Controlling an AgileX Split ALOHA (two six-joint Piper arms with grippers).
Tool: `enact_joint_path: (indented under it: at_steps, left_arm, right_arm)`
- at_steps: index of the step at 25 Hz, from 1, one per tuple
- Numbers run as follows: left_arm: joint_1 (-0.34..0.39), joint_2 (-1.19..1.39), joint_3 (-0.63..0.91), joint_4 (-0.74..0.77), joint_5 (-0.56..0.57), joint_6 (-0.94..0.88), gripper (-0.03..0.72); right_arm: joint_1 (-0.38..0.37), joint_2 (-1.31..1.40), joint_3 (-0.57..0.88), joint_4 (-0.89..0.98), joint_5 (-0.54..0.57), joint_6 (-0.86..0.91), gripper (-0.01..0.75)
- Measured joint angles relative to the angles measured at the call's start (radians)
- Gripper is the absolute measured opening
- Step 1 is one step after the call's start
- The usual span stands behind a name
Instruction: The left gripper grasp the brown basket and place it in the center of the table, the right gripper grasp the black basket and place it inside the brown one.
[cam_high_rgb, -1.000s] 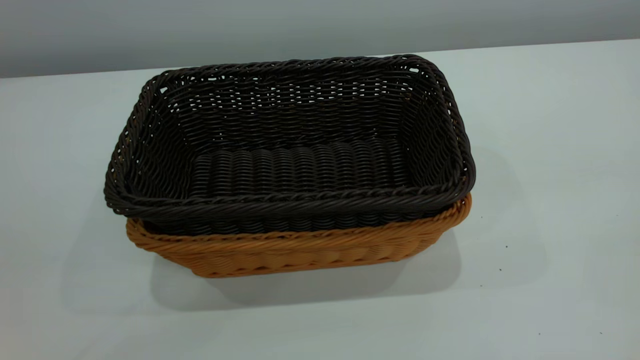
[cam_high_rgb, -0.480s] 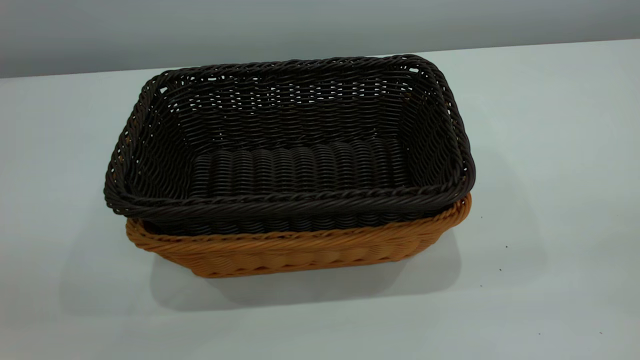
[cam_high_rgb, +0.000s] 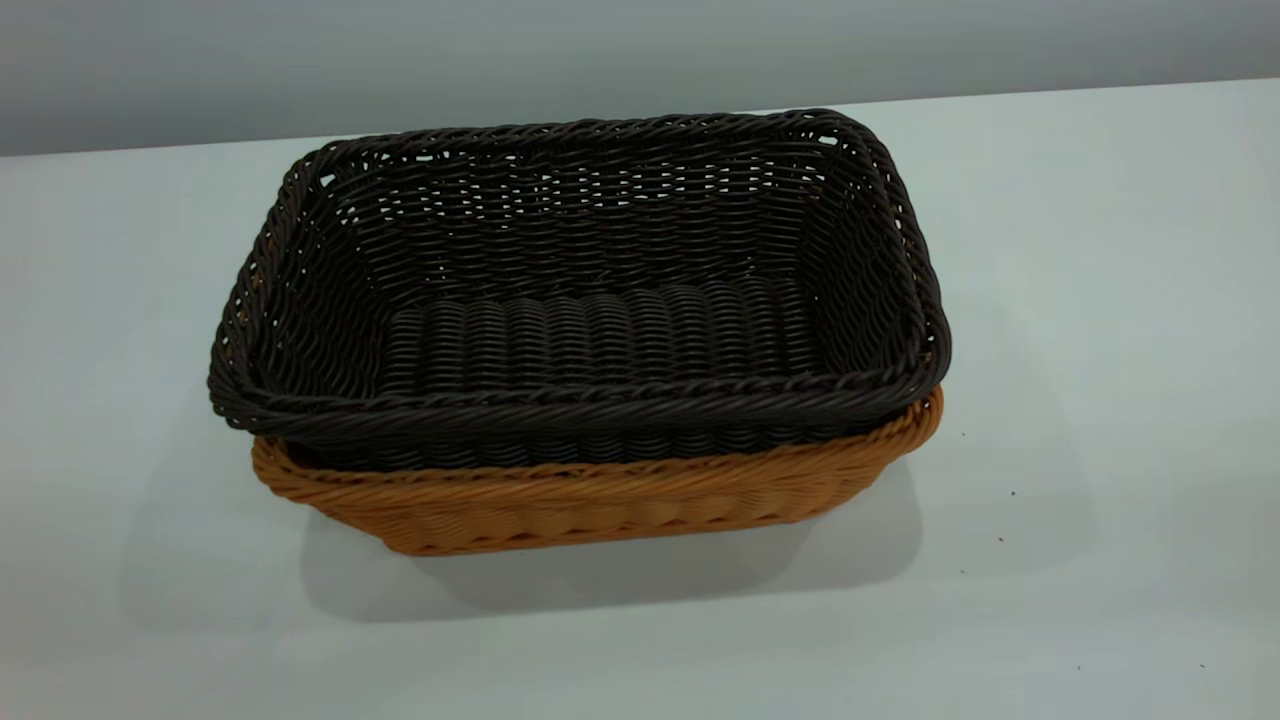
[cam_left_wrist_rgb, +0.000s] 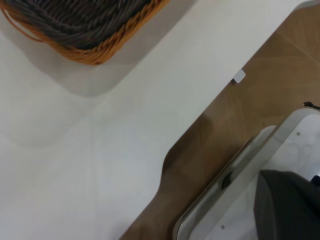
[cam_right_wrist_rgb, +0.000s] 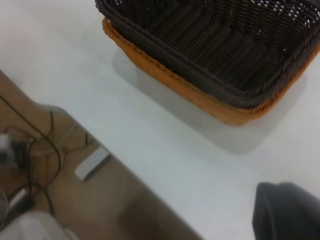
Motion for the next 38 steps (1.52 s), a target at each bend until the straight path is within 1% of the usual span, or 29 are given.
enact_joint_path:
  at_steps: [2,7,20,24,27,30,31,38]
  left_arm:
    - [0.000,0.000,0.000,-0.001,0.014,0.000,-0.001]
    - [0.000,0.000,0.000,-0.001,0.043,-0.006,-0.001]
    - [0.000,-0.001,0.003,0.028,0.034,-0.028,-0.001]
    - [0.000,-0.034,0.061,0.023,0.014,-0.028,-0.001]
    - [0.000,-0.092,0.101,0.026,0.009,-0.028,-0.001]
    - [0.000,-0.168,0.087,0.044,-0.010,-0.028,-0.001]
    - [0.000,-0.195,0.087,0.044,-0.001,-0.028,-0.001]
    - [0.001,-0.344,0.088,0.048,0.042,-0.044,-0.001]
  right_arm:
    - [0.000,-0.031,0.000,-0.005,-0.017,0.011,0.003]
    - [0.000,-0.098,0.000,0.005,-0.008,0.034,0.003]
    - [0.000,-0.104,-0.007,0.004,0.018,0.040,0.003]
    - [0.000,-0.104,-0.007,0.001,0.018,0.040,0.003]
    - [0.000,-0.104,-0.020,0.004,0.059,0.039,0.003]
    - [0.000,-0.104,-0.020,-0.030,0.165,0.039,0.003]
    - [0.000,-0.104,-0.020,-0.051,0.179,0.041,0.003]
    - [0.000,-0.104,0.000,-0.062,0.177,0.066,0.003]
